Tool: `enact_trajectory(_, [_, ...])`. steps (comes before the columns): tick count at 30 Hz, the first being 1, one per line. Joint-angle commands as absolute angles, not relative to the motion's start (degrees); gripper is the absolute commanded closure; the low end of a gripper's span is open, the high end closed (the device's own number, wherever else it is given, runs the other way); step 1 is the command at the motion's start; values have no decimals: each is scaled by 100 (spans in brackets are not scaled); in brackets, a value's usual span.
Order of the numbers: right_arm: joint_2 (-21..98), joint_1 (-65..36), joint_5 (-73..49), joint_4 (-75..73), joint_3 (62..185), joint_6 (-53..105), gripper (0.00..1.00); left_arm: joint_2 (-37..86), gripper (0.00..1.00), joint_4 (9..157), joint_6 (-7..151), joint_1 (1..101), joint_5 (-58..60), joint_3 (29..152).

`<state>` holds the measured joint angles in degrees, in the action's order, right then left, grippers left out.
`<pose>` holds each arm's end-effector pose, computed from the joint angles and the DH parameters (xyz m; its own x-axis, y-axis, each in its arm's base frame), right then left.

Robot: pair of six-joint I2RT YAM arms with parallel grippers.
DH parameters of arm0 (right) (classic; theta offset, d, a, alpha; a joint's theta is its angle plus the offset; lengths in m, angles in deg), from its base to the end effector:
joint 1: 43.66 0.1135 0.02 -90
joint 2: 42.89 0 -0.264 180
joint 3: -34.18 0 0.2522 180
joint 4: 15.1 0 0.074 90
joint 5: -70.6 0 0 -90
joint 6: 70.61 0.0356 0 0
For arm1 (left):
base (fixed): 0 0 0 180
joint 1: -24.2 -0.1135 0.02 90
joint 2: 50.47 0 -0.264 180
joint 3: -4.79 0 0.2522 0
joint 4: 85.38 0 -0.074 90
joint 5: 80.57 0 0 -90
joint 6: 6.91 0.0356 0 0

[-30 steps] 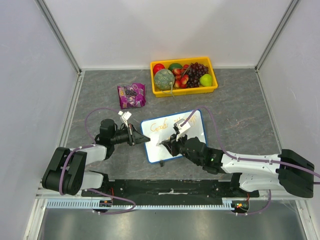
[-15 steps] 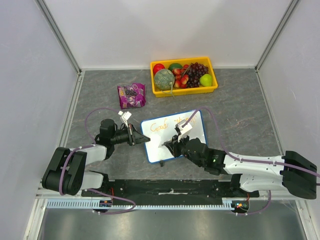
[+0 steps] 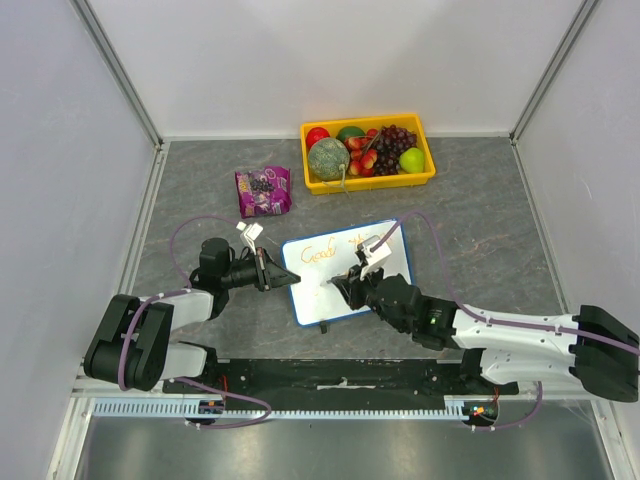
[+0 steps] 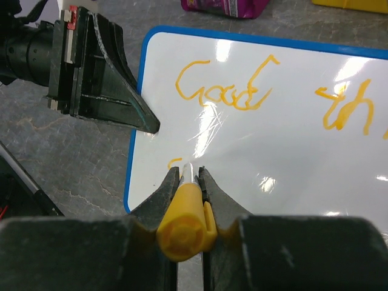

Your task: Write a sentence on the whiteboard

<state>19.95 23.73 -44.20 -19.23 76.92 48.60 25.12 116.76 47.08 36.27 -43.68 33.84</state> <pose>0.1055 0.2145 0.2325 -0.4256 0.1303 -0.8955 -0.5445 0.7535 0.3684 0.2039 -0.0727 0.1467 -0.8193 -0.1857 -0.5424 0.4402 0.4024 -0.8027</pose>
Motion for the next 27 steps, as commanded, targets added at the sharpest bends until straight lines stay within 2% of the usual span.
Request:
enact_trajectory(1, [1828, 2384, -4770, -1936, 8037, 4699, 100, 2582, 98, 11180, 4995, 3598, -3461, 3358])
enact_trajectory(27, [2285, 2384, -4700, -1857, 7976, 4708, 100, 2565, 98, 11171, 4996, 3606, -3470, 3358])
